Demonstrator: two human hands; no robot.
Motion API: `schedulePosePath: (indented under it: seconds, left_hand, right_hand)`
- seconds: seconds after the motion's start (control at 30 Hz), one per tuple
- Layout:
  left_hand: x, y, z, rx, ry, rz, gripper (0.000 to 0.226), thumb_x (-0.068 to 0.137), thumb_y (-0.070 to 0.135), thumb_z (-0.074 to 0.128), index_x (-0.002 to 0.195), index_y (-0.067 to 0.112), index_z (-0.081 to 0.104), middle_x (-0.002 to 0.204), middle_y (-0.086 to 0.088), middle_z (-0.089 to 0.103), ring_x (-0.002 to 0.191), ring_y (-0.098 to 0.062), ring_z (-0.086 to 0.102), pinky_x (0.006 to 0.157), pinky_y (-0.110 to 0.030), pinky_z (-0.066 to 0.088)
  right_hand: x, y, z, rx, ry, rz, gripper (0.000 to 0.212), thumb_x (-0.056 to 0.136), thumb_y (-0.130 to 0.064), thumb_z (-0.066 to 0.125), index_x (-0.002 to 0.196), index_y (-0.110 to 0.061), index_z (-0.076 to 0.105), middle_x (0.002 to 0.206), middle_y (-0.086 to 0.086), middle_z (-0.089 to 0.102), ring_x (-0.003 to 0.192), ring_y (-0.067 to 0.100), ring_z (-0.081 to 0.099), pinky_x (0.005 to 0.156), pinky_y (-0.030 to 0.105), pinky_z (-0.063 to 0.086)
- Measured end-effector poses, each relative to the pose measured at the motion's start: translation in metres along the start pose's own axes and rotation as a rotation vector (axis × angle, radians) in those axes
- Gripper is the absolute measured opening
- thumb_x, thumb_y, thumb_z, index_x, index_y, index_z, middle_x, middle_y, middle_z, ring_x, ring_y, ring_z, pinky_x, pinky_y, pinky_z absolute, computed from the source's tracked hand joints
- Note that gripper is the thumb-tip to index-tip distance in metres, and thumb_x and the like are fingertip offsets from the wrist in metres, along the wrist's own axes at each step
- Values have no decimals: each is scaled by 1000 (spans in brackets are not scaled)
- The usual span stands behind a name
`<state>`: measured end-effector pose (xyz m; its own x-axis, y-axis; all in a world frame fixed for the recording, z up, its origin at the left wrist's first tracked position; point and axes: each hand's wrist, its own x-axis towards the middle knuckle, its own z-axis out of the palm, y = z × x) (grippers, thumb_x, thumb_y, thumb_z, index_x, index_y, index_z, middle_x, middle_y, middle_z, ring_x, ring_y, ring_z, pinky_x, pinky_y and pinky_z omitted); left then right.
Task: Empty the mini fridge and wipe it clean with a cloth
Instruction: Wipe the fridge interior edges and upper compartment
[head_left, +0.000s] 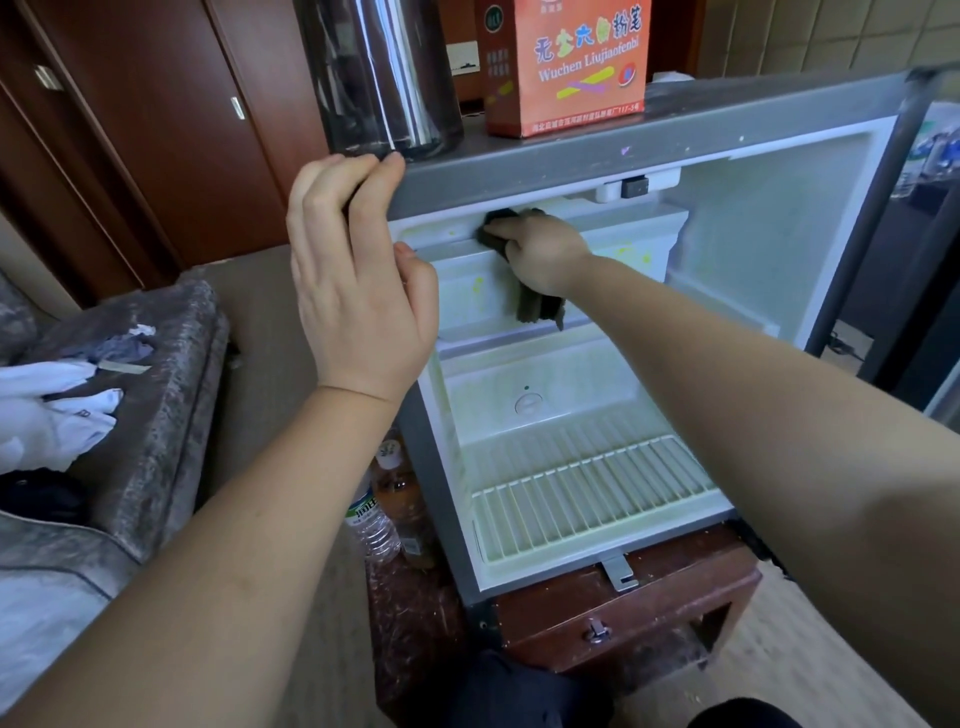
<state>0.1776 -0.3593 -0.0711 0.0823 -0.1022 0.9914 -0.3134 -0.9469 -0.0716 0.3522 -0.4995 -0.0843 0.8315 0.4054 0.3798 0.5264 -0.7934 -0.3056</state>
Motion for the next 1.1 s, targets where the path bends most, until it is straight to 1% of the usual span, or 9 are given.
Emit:
schedulePosePath:
  seconds: [0.2,0.33,0.6,0.7,0.8,0.9,0.97,1.03,1.1]
  left_hand:
    - [0,-1,0,-6,6,-1,48,73,-11,51,121,-10,56,116,-30,55,116,-37,43,110,-41,33]
    - [0,-1,-1,-9,-4,-6,48,72,-11,52,121,-11,56,116,-30,54,117,-35,42,110,-39,33]
    - [0,-1,1,0,-4,-1,49,72,-9,52,121,-11,55,115,-31,54,116,-36,42,110,-40,33]
    - [0,0,0,-3,-5,-1,49,72,-10,52,121,-11,55,116,-30,54,116,-37,42,110,-41,33]
    - [0,0,1,3,-3,2,50,71,-10,54,122,-10,55,117,-29,54,117,-37,42,109,-42,34]
    - [-1,-1,1,9,1,19,51,72,-9,52,123,-9,54,124,-17,44,119,-36,42,111,-40,32]
    - [-1,-2,1,10,2,26,52,72,-8,51,124,-8,54,124,-11,39,119,-36,41,112,-40,31]
    - [0,-2,1,18,3,26,53,71,-8,51,124,-7,54,123,-13,42,119,-37,43,111,-39,32]
    - [0,-1,1,27,-4,21,53,72,-7,52,124,-6,53,123,-14,43,119,-38,44,111,-37,31]
  right_hand:
    - [9,-14,12,50,-27,-31,43,101,-22,32,140,-30,49,133,16,50,124,31,44,99,31,36]
    - [12,-32,17,77,-39,-67,43,100,-18,34,139,-27,50,135,16,50,123,32,46,99,32,40]
    - [19,-51,27,110,-32,-140,43,98,-17,35,135,-27,56,138,6,53,124,27,47,101,33,41]
    - [21,-59,31,148,-35,-161,41,98,-17,35,129,-26,61,132,5,59,118,26,52,94,31,44]
    - [21,-64,27,144,-32,-171,38,99,-18,36,124,-23,64,126,2,63,114,23,54,83,24,39]
    - [12,-60,20,153,-36,-203,41,97,-13,35,124,-22,64,127,1,62,115,23,53,88,26,41]
    - [1,-59,13,156,-33,-254,42,95,-10,35,122,-21,65,125,0,64,115,22,53,88,25,40]
    - [-13,-58,5,151,-33,-324,41,93,-8,37,119,-19,66,121,-1,66,109,19,55,81,21,36]
    - [-32,-52,-1,142,-75,-384,38,92,-4,39,116,-15,66,113,3,68,99,17,55,75,20,31]
